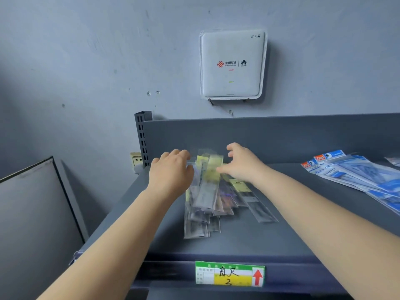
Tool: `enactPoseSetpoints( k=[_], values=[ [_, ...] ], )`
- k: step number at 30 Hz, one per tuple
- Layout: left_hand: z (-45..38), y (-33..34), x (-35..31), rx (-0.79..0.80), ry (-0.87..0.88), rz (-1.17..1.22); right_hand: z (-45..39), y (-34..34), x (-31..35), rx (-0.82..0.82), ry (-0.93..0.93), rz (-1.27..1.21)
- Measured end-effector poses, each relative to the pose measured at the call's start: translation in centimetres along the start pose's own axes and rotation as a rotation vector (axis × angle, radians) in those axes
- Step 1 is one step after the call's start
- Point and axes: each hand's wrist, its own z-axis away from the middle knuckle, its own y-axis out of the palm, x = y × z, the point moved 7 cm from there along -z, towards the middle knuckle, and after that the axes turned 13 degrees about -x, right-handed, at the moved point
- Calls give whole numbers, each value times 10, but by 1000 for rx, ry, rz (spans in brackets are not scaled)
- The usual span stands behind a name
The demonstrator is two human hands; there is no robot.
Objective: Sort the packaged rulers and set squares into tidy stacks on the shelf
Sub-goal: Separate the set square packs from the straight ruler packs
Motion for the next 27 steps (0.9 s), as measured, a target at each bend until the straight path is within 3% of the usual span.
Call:
enactPoseSetpoints(
  k=[7,12,27],
  values=[
    [-5,1,-49,18,161,-58,15,-41,-6,-164,-376,484],
    [-5,-3,-104,-7,246,-102,28,-77,-22,-242,-525,728],
    [41,7,-344,-6,416,-53,94,-231,-171,-191,-456,932]
  ],
)
